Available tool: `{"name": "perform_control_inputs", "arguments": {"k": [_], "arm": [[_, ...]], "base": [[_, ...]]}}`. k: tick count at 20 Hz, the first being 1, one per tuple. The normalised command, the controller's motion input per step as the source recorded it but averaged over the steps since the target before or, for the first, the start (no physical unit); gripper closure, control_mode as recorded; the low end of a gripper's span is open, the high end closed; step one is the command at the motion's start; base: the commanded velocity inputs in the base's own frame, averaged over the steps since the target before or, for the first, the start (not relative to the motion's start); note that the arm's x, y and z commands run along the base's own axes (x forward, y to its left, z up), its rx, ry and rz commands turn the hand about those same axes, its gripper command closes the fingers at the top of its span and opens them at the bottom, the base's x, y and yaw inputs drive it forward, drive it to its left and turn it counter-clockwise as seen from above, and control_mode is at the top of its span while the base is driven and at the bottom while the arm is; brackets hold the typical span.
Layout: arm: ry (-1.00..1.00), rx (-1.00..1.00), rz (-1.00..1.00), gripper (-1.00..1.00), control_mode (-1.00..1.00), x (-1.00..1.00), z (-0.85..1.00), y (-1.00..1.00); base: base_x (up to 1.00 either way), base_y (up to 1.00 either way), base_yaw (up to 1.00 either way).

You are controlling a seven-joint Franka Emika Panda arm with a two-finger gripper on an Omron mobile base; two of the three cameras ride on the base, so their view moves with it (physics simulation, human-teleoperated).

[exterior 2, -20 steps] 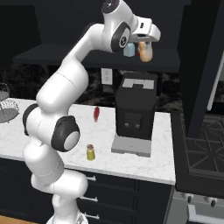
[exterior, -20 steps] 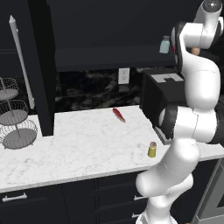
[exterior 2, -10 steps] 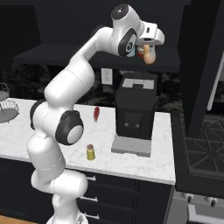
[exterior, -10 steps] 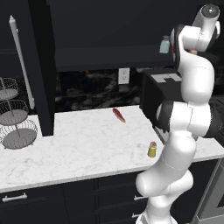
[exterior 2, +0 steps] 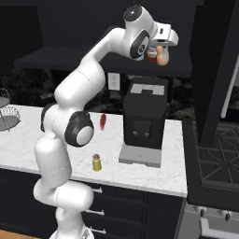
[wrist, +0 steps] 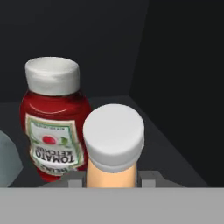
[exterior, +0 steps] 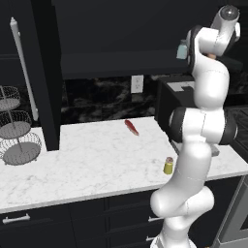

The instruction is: Put the shaker and condiment bottle from the counter next to their counterparts in the cabinet.

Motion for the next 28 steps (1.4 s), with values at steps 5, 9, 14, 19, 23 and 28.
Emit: {"name": "perform_control_inputs", "arguments": {"k": [5, 9, 14, 19, 23, 28], "arm": [[0.00, 0.01, 0.00, 1.00, -1.00, 0.36, 0.00, -0.11], [0.00, 0.01, 0.00, 1.00, -1.00, 0.33, -0.02, -0.14], [0.00, 0.02, 0.00, -1.00, -1.00, 0.19, -0.11, -0.19], [0.00, 0.01, 0.01, -1.00, -1.00, 0.08, -0.15, -0.08], [0.00, 0.00, 0.02, -1.00, -1.00, -0.10, -0.11, 0.00], [-0.01, 0.00, 0.02, -1.00, -1.00, -0.41, -0.07, 0.04]], "base": [[0.00, 0.00, 0.00], [0.00, 0.00, 0.00], [0.00, 0.00, 0.00], [0.00, 0.00, 0.00], [0.00, 0.00, 0.00], [0.00, 0.00, 0.00]]}}
